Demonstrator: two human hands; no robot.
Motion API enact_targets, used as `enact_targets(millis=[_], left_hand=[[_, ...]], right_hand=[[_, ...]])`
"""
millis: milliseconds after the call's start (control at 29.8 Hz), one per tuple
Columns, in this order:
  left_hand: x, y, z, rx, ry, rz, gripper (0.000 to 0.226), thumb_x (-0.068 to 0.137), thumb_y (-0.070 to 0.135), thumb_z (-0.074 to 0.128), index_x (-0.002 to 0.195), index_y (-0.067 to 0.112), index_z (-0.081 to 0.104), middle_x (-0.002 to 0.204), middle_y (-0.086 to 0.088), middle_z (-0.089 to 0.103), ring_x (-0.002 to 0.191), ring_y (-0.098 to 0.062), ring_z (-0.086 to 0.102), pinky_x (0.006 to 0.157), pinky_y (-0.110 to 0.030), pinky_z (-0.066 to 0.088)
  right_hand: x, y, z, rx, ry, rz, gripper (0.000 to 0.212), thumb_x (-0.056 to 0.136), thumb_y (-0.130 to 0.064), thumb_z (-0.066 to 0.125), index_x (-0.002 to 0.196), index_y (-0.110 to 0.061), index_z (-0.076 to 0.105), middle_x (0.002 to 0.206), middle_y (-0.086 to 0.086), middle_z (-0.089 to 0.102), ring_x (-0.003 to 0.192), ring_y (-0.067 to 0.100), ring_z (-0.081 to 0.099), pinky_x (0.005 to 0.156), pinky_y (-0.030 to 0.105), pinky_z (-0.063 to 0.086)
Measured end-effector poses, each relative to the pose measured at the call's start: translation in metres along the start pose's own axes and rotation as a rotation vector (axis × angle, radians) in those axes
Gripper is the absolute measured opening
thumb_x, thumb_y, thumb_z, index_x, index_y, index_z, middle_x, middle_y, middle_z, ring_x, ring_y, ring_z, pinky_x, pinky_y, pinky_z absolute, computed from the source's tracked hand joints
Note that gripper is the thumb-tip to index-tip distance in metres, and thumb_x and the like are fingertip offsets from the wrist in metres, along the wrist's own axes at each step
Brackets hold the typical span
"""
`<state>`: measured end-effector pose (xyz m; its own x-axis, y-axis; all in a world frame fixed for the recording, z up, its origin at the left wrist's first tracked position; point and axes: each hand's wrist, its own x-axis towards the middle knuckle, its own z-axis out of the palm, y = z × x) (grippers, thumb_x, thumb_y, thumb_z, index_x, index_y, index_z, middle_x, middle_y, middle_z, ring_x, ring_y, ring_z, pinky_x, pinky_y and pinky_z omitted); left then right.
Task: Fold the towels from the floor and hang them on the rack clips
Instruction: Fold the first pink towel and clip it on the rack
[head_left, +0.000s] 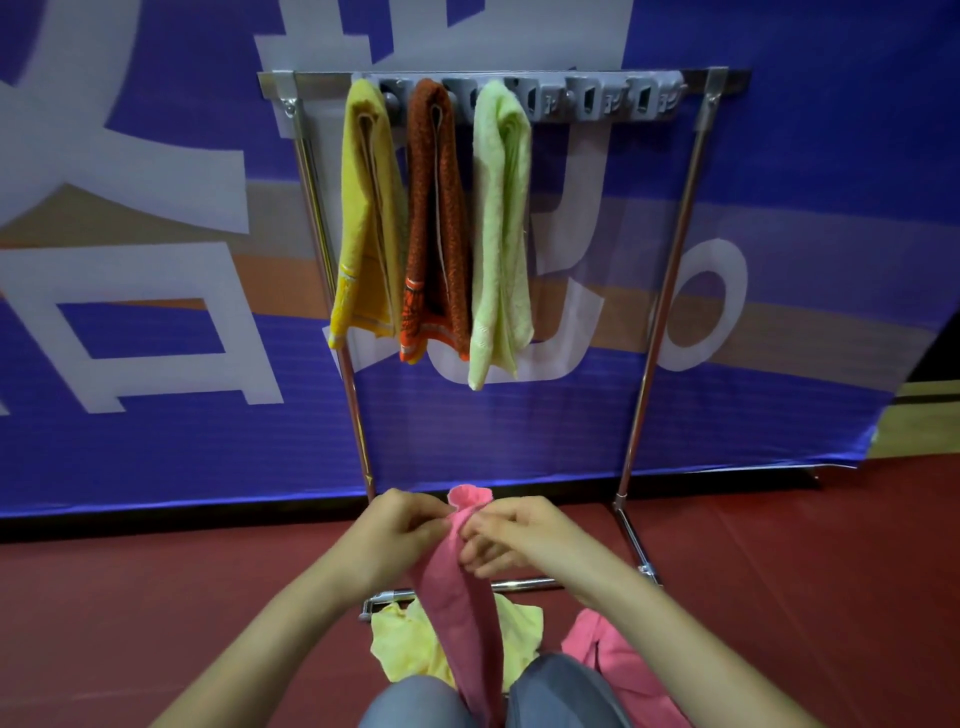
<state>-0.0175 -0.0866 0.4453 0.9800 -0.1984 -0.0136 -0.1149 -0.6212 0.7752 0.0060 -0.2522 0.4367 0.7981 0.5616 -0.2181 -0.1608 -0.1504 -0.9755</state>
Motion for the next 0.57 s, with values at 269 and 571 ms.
enact_targets(millis=[269, 571], left_hand=[[-0.008, 0.014, -0.017, -0.112, -0.242, 0.067, 0.018, 0.091, 0.009, 0.047, 0.092, 0.008, 0.064, 0.083, -0.006, 0.062, 0.076, -0.012, 0.055, 0.076, -0.029, 0.047], [-0.002, 0.021, -0.031, -0.096, -0.276, 0.083, 0.020, 0.092, 0.009, 0.045, 0.089, 0.013, 0.064, 0.083, 0.003, 0.065, 0.075, -0.003, 0.061, 0.075, -0.022, 0.051]], right_hand=[[-0.001, 0.008, -0.020, -0.535, -0.027, -0.316, 0.043, 0.073, -0.025, 0.072, 0.104, -0.044, 0.049, 0.120, -0.013, 0.040, 0.119, 0.000, 0.036, 0.101, 0.011, 0.027], [0.007, 0.012, -0.044, -0.648, -0.063, -0.242, 0.026, 0.076, -0.018, 0.071, 0.062, -0.031, 0.052, 0.121, -0.009, 0.042, 0.120, 0.003, 0.033, 0.090, -0.005, 0.019]])
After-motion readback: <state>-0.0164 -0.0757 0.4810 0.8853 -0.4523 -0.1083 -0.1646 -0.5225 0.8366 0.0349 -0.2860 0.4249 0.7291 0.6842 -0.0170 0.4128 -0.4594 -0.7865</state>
